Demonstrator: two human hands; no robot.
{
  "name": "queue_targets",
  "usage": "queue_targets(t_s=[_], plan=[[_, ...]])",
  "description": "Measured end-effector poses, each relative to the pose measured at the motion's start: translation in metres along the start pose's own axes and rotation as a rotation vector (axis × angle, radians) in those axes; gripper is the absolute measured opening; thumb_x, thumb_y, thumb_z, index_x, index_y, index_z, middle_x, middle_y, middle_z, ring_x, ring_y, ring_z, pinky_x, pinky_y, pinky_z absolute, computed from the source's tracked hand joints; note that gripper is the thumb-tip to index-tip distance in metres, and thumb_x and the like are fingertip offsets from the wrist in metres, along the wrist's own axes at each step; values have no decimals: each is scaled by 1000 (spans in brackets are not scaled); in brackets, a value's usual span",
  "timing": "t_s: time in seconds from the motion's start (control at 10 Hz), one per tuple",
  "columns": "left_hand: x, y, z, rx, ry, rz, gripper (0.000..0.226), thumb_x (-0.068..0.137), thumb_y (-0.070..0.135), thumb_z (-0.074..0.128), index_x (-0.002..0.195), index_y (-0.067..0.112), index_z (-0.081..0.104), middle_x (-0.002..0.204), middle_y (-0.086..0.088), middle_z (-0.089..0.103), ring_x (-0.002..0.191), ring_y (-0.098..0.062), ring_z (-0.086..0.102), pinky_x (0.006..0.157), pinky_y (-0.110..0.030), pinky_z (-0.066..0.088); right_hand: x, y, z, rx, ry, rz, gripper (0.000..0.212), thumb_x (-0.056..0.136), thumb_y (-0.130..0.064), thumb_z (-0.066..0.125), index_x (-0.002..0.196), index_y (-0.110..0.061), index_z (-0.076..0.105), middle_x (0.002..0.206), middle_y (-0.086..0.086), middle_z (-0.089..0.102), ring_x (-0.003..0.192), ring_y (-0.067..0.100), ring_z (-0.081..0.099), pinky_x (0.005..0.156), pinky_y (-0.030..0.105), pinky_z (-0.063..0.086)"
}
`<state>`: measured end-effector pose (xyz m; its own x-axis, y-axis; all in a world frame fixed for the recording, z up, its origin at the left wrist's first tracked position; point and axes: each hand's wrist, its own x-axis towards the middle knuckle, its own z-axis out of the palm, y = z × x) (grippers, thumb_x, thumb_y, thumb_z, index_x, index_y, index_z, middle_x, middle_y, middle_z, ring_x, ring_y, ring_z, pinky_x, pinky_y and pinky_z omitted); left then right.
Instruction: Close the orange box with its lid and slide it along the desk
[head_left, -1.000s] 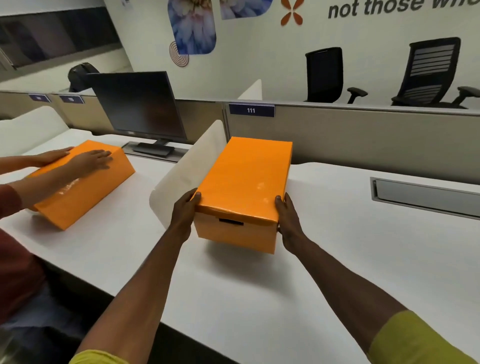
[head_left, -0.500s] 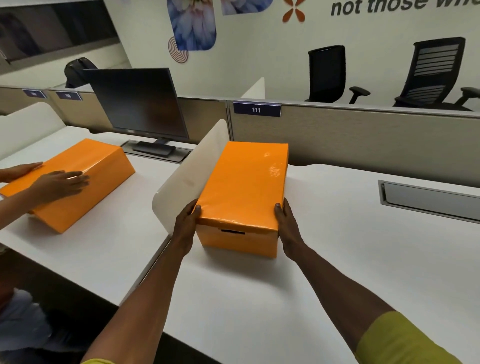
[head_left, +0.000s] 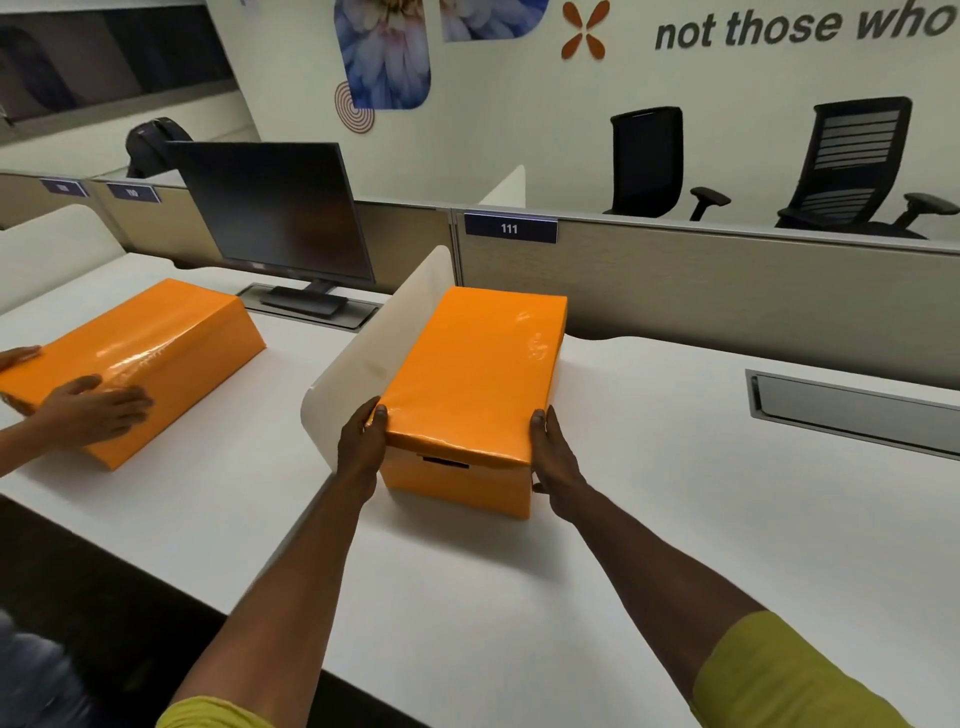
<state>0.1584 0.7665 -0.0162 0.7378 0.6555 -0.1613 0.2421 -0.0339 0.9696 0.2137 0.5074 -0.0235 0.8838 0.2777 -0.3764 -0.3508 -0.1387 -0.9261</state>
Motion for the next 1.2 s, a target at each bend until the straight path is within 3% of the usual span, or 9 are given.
queue_targets(t_s=[0.3, 0.5, 0.8, 0.9, 1.0, 1.1, 1.2], plan=[[-2, 1, -6, 61, -2, 15, 45, 110, 31, 47, 151, 14, 52, 155, -17, 52, 141, -38, 48, 119, -54, 42, 1, 1, 9, 3, -21, -18, 72, 94, -72, 28, 157, -45, 4, 160, 7, 33, 136, 40, 43, 103, 62, 44], [6, 8, -13, 77, 7, 38, 47, 110, 34, 46, 153, 15, 49, 156, -17, 51, 141, -39, 48, 118, -54, 42, 3, -3, 16, 25, -55, -49, 73, 93, -72, 30, 156, -45, 5, 159, 5, 35, 131, 38, 47, 91, 53, 49], [14, 1, -17, 255, 6, 67, 49, 111, 37, 43, 153, 14, 45, 151, -21, 51, 138, -42, 50, 113, -54, 45, 11, 6, 22, -89, -58, -52, 76, 93, -73, 27, 158, -42, 2, 162, 9, 30, 136, 39, 44, 110, 59, 39], [12, 7, -13, 458, 85, 155, 49, 109, 33, 48, 151, 8, 47, 151, -24, 51, 139, -44, 49, 115, -56, 43, 10, -2, 15, -241, -10, -96, 80, 93, -73, 26, 159, -35, 3, 163, 10, 29, 141, 38, 39, 112, 55, 34], [0, 28, -7, 659, 156, 334, 54, 103, 31, 61, 150, 6, 49, 150, -24, 51, 141, -43, 46, 114, -56, 44, 9, -20, -5, -509, 133, -264, 85, 93, -71, 32, 160, -24, 11, 163, 11, 28, 145, 35, 33, 115, 52, 29], [-11, 44, 5, 738, 118, 523, 59, 101, 31, 64, 151, 5, 49, 151, -24, 51, 142, -43, 46, 116, -56, 43, 7, -38, -28, -685, 211, -368, 88, 92, -72, 37, 160, -22, 12, 164, 11, 25, 148, 33, 28, 116, 53, 27], [-19, 85, 36, 807, 10, 733, 65, 100, 35, 64, 155, 7, 44, 157, -23, 47, 151, -41, 38, 123, -57, 36, 4, -79, -65, -872, 432, -596, 88, 92, -68, 44, 159, -20, 14, 165, 16, 19, 149, 35, 22, 113, 55, 30]])
